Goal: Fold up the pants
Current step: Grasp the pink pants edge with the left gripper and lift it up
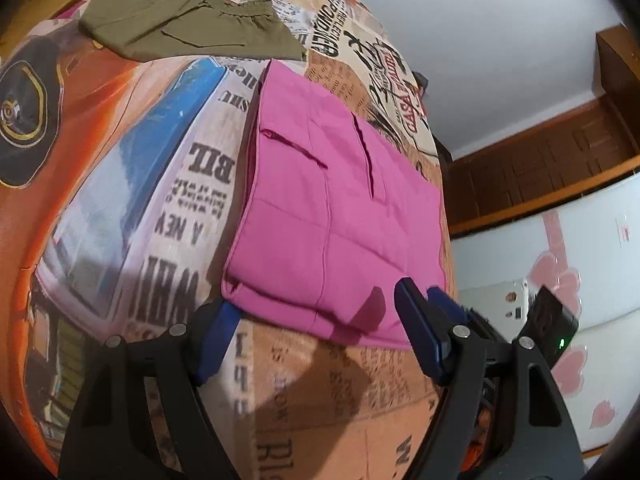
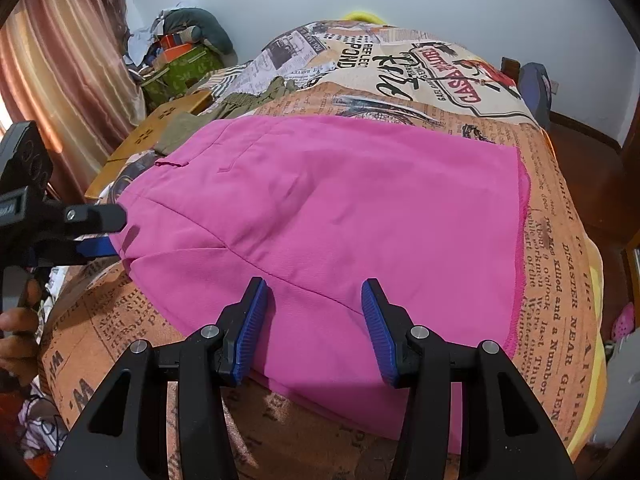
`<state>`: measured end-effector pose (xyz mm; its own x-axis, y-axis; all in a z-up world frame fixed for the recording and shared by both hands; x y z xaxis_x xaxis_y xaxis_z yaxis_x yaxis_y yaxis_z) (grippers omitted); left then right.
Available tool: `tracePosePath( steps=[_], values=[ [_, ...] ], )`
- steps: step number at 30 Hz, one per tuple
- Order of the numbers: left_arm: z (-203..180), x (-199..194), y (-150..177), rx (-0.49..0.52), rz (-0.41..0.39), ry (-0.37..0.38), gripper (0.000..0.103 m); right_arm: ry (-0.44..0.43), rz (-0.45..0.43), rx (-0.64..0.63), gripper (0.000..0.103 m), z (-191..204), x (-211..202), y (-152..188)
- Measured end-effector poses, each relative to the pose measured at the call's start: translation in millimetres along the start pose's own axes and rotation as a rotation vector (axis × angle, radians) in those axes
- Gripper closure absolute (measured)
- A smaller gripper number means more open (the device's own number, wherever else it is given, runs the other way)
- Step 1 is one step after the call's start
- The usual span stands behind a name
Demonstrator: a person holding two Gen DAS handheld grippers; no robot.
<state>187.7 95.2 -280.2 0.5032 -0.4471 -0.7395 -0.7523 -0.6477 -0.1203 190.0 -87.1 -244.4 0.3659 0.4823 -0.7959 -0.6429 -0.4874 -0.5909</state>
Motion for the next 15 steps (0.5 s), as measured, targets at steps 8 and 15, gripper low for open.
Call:
tracePosePath(
  steps=[8, 15],
  values=[
    [-13.8, 11.3, -17.1, 0.030, -0.018, -0.101, 0.081, -0.009, -0.002, 0.008, 0.058, -1.1, -0.2, 0.6],
    [-40.0, -6.3, 2.3, 0.249, -0.136, -0.189, 0.086, -0.014, 0.010, 0.020, 0.058, 0.5, -2.0, -0.7]
  ],
)
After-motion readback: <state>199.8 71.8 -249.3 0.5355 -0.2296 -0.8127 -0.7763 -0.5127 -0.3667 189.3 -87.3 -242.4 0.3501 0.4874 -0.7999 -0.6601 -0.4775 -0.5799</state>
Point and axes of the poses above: each gripper's, at about its wrist camera, not at the fingertips, and x roughly the way its jaws point, z to its left, y to its underside, the point moved 3 cm from there along x, roughly the way its jaws point, and after that the axes turned 12 degrees about -x, right-handed, at the moved point
